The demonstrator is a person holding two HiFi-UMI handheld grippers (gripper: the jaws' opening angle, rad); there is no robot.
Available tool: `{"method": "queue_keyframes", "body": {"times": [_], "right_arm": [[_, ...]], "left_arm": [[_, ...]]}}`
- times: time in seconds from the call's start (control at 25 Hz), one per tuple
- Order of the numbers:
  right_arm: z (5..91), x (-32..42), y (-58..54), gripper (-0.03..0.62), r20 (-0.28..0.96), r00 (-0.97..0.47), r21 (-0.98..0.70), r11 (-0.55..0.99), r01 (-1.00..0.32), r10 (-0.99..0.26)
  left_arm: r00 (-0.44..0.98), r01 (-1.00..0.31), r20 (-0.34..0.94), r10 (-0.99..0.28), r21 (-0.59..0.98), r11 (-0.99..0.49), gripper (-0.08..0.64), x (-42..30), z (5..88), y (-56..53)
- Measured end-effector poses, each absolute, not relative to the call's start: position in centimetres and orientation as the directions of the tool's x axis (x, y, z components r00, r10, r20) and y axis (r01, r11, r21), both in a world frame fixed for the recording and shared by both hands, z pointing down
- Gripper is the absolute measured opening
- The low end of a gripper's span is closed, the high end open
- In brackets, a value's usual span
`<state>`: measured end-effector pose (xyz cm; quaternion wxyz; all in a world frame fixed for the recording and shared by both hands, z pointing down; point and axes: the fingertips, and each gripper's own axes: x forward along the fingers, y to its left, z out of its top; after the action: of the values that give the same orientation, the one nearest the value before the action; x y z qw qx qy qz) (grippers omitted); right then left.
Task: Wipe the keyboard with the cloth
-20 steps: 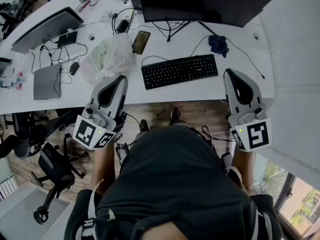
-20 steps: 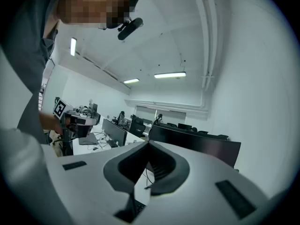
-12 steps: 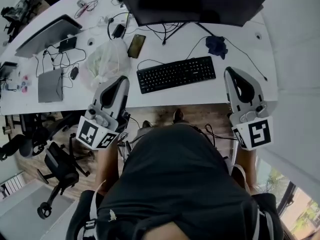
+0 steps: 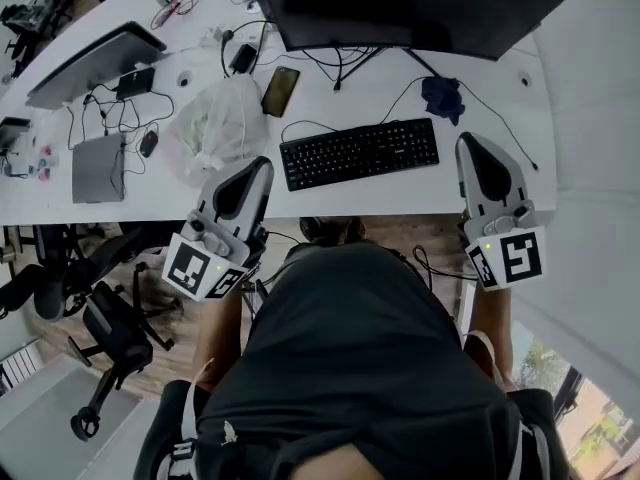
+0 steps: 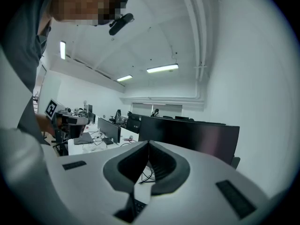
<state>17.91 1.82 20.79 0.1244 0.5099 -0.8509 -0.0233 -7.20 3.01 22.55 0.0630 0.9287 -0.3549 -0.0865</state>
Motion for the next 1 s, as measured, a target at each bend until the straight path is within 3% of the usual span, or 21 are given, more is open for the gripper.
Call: {"method": "queue_keyframes", "body": {"times": [0.24, 0.48, 0.52, 0.56, 0.6, 1.0], "right_arm": [[26.5, 18.4, -1.7, 0.011, 0.354, -0.381, 0.169, 0.459, -0.872, -0.854], [39.3, 26.8, -8.1, 0.017, 0.575, -0.311, 0.029, 0.399, -0.917, -0.757], [41.9, 28.4, -9.6, 0.052, 0.613, -0.294, 0.021, 0.386, -0.922, -0.734], [44.6, 29.8, -11.1, 0.168, 0.651, -0.285, 0.009, 0.383, -0.924, -0.703], [47.1, 31.1, -12.8, 0.224, 0.684, -0.282, -0.004, 0.382, -0.924, -0.673], [64.6, 36.5, -20.7, 0.220, 0.864, -0.203, 0.021, 0.437, -0.899, -0.460]], "left_arm": [[0.748, -0.616, -0.139, -0.649, 0.216, -0.757, 0.003, -8.4, 25.3, -0.3], [0.718, -0.662, -0.102, -0.689, 0.207, -0.721, 0.003, -7.2, 25.0, -1.2], [0.701, -0.681, -0.085, -0.708, 0.215, -0.700, 0.003, -7.0, 25.1, -1.2], [0.682, -0.699, -0.073, -0.727, 0.227, -0.678, 0.003, -6.7, 25.0, -1.2], [0.665, -0.714, -0.064, -0.744, 0.238, -0.659, 0.003, -6.2, 24.9, -1.2], [0.545, -0.809, 0.040, -0.837, 0.288, -0.512, 0.003, -1.3, 26.7, 0.5]]}}
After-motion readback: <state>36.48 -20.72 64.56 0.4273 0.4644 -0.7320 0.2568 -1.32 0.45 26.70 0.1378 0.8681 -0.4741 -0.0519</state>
